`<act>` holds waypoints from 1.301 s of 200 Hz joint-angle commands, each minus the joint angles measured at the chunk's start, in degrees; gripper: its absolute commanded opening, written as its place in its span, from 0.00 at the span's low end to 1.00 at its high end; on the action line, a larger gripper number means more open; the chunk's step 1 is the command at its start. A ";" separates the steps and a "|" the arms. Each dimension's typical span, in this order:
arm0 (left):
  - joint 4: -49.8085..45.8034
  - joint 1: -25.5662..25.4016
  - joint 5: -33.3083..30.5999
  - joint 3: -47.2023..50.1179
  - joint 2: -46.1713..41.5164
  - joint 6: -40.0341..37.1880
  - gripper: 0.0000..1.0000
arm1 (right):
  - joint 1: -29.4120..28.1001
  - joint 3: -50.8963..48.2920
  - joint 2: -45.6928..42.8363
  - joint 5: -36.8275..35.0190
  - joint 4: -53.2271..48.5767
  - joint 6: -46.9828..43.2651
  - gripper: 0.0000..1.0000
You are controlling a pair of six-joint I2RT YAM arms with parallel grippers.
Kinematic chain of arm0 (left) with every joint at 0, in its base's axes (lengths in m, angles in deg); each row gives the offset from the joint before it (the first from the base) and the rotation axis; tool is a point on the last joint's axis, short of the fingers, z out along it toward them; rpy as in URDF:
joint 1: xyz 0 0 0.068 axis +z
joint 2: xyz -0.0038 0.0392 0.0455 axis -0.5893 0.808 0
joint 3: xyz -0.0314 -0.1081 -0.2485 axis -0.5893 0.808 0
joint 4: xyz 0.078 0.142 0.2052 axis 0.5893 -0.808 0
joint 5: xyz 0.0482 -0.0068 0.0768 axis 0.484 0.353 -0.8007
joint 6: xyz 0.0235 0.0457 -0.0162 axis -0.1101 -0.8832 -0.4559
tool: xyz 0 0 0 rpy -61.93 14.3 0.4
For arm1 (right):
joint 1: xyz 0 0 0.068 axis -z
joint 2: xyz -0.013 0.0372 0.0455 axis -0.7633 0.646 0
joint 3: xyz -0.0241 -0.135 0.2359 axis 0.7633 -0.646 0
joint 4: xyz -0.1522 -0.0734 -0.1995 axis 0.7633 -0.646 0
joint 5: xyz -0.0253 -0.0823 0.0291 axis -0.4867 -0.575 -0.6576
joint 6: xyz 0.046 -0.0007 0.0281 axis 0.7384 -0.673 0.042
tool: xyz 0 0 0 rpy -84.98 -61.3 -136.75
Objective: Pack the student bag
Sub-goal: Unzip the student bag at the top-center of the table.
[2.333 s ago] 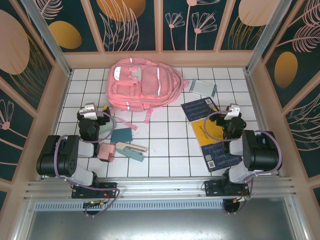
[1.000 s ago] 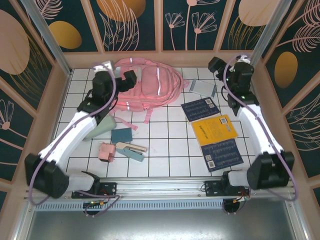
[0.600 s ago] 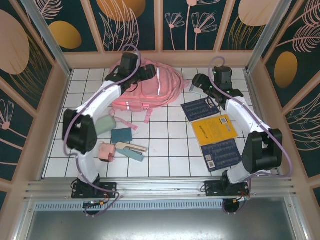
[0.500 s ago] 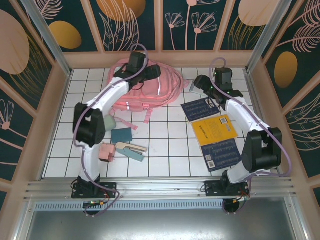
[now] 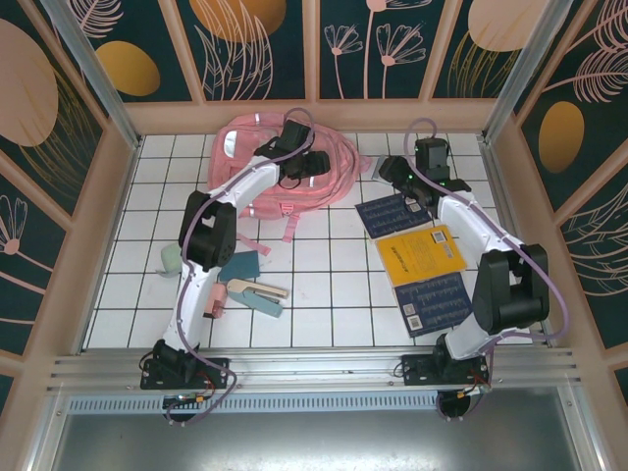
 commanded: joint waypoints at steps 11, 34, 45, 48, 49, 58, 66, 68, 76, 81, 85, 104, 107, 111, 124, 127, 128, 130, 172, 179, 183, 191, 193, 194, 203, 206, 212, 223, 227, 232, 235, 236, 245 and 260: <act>1.61 0.19 3.34 -3.77 3.11 1.05 0.60 | -1.57 -0.90 1.14 -0.03 1.38 -0.14 0.52; 2.34 0.24 4.54 -5.65 5.09 1.57 0.54 | -1.93 -1.02 1.69 0.16 1.50 -0.25 0.49; 2.35 0.24 5.14 -7.11 6.34 1.87 0.50 | -2.10 -0.93 2.06 0.19 1.48 -0.34 0.48; 2.29 0.24 5.15 -7.60 6.69 1.92 0.49 | -2.16 -0.86 2.19 0.19 1.40 -0.34 0.47; 2.21 0.24 5.15 -7.77 6.85 1.97 0.49 | -2.22 -0.85 2.23 0.24 1.41 -0.34 0.47; 2.04 0.22 5.54 -8.90 7.81 2.10 0.45 | -2.27 -0.69 2.44 0.49 1.36 -0.43 0.44; 2.01 0.24 5.92 -9.75 8.62 2.34 0.41 | -2.43 -0.58 2.56 0.63 1.22 -0.43 0.43; 2.03 0.24 6.00 -9.89 8.83 2.45 0.40 | -2.42 -0.58 2.54 0.63 1.21 -0.43 0.43; 2.00 0.25 6.16 -10.44 9.38 2.60 0.37 | -2.54 -0.58 2.49 0.71 1.30 -0.51 0.40; 2.04 0.24 6.28 -10.53 9.60 2.59 0.34 | -2.65 -0.51 2.53 0.63 1.20 -0.60 0.39; 2.04 0.24 6.34 -10.66 9.80 2.62 0.32 | -2.77 -0.49 2.53 0.67 1.23 -0.60 0.36; 1.50 0.24 5.97 -10.69 10.18 1.96 0.14 | -3.12 -0.15 2.50 0.70 0.91 -0.69 0.30; 1.37 0.24 5.97 -10.65 10.17 1.81 0.10 | -3.22 -0.08 2.53 0.72 0.82 -0.69 0.28; 1.18 0.24 5.86 -10.63 10.14 1.64 0.06 | -3.29 -0.05 2.53 0.80 0.75 -0.69 0.27; 0.98 0.39 5.87 -10.31 9.52 1.08 0.00 | -3.87 0.20 2.47 1.38 0.84 -1.16 0.27; 0.99 0.33 5.94 -10.17 9.21 1.03 0.00 | -4.00 0.22 2.51 1.54 0.87 -1.32 0.27; 0.99 0.33 5.99 -10.11 9.16 0.95 0.00 | -4.10 0.26 2.52 1.61 0.92 -1.40 0.27; 1.05 0.37 5.95 -10.04 8.90 0.85 0.00 | -4.18 0.24 2.53 1.80 1.03 -1.57 0.27; 2.87 2.38 7.66 -8.67 3.00 2.16 0.00 | -10.95 -0.61 2.53 4.24 6.62 -6.63 0.21; 3.29 2.88 8.25 -8.29 2.04 3.04 0.00 | -12.29 -0.69 3.01 4.49 7.79 -7.54 0.20; 3.58 3.16 8.62 -8.02 1.48 3.42 0.00 | -13.14 -1.10 3.18 4.59 8.97 -7.93 0.21; 4.24 3.78 9.55 -7.52 0.53 4.21 0.00 | -14.78 -3.47 3.49 7.00 14.01 -9.88 0.25; 4.35 3.87 9.79 -7.40 0.33 4.39 0.00 | -15.20 -4.40 3.54 8.11 15.75 -10.43 0.27; 4.38 3.90 9.89 -7.32 0.19 4.47 0.00 | -15.42 -4.82 3.61 8.59 16.67 -10.79 0.27; 4.67 4.47 10.55 -7.13 -0.48 5.19 0.00 | -17.19 -7.82 3.92 11.23 22.50 -13.69 0.31; 4.67 4.61 10.74 -7.07 -0.66 5.32 0.00 | -17.88 -8.59 3.90 10.47 23.81 -14.67 0.31; 4.76 4.92 11.22 -6.90 -1.01 5.76 0.00 | -19.43 -10.10 3.99 8.68 26.19 -17.60 0.31; 4.78 5.24 11.97 -6.89 -1.46 6.19 0.00 | -22.83 -11.68 4.37 6.30 29.44 -23.58 0.31; 4.70 5.32 12.27 -6.90 -1.54 6.34 0.00 | -23.77 -11.86 4.72 5.07 29.83 -25.32 0.30; 4.68 5.42 12.70 -6.89 -1.81 6.60 0.00 | -24.70 -11.78 5.28 3.68 30.32 -27.03 0.30; 4.66 5.46 12.92 -6.83 -1.99 6.70 0.00 | -25.10 -11.83 5.63 3.24 30.73 -27.98 0.30; 4.67 5.48 13.03 -6.82 -2.02 6.68 0.00 | -25.25 -11.83 5.75 3.12 30.84 -28.26 0.30; 4.52 5.51 13.49 -6.67 -2.51 6.88 0.00 | -25.90 -11.48 6.87 3.15 31.14 -29.58 0.31; 4.24 5.61 13.67 -6.40 -3.63 7.02 0.00 | -25.92 -12.46 8.27 4.66 34.92 -29.54 0.32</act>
